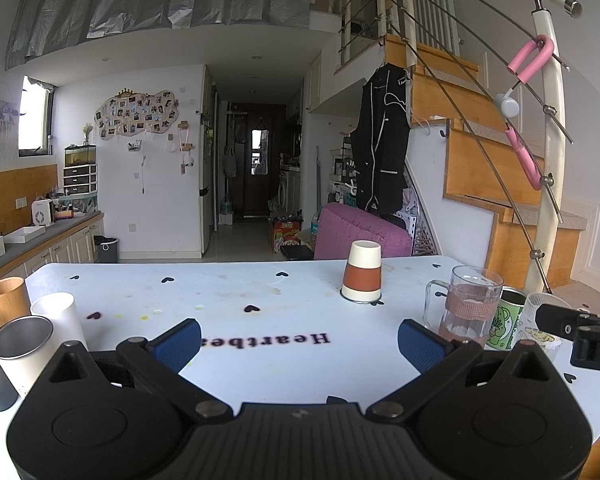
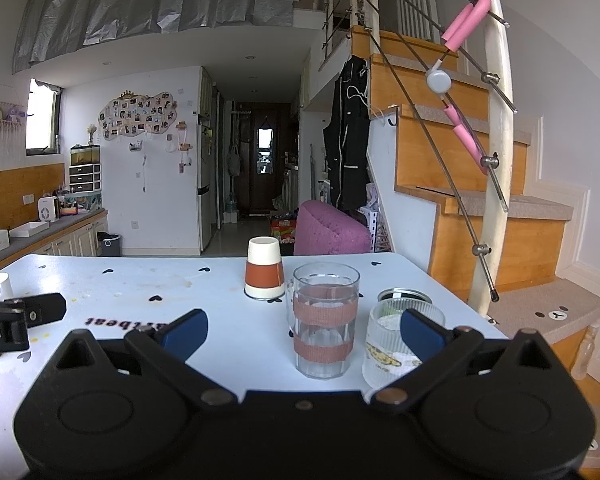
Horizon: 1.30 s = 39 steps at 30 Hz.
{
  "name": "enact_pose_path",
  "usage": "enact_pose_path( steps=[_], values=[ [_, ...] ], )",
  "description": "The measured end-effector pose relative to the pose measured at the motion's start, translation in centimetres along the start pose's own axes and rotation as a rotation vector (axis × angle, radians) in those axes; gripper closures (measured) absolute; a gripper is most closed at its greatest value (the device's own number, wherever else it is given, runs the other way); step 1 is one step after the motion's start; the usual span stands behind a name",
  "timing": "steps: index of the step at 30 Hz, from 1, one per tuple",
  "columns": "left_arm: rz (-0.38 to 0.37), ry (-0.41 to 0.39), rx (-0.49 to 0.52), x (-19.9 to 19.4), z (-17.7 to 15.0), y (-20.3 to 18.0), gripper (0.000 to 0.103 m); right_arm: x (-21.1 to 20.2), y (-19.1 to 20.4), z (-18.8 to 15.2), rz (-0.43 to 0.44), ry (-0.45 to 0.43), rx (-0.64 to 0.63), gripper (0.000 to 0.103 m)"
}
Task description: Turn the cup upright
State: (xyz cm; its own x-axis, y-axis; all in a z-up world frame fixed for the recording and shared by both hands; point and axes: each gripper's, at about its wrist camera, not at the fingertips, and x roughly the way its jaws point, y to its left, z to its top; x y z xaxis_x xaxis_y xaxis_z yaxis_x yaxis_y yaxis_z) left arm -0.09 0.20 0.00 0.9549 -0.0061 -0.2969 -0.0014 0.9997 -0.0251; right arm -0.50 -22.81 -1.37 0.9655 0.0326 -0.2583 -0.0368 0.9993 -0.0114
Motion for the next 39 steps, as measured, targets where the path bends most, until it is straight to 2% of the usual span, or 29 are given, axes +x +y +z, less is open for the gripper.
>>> enact_pose_path(
  steps=[9,15,21,28,32,39],
  values=[
    [-0.031,0.006,-0.018,0.4,-0.8,-0.2,0.000,-0.3,0.2,-0.1,0.000,-0.001,0.000,0.000],
    [-0.038,0.005,0.010,3.0,-0.5,-0.8,0.000,-0.3,-0.4,-0.5,0.013,0.008,0.012,0.000],
    [-0.054,0.012,0.012,8.9,1.9,-1.4,0.000,0.5,-1.5,-1.2,0.023,0.020,0.010,0.000],
    [-0.104,0.069,0.033,16.9,4.2,-3.9,0.000,1.5,-2.6,-1.7,0.023,0.020,0.022,0.000],
    [-0.091,0.071,0.055,21.1,4.6,-5.7,0.000,2.3,-3.5,-2.0,0.045,0.017,0.055,0.000],
    [-0.102,0.043,0.076,29.0,4.9,-8.1,0.004,3.8,-4.0,-2.6,0.067,0.011,0.034,0.000]
  ],
)
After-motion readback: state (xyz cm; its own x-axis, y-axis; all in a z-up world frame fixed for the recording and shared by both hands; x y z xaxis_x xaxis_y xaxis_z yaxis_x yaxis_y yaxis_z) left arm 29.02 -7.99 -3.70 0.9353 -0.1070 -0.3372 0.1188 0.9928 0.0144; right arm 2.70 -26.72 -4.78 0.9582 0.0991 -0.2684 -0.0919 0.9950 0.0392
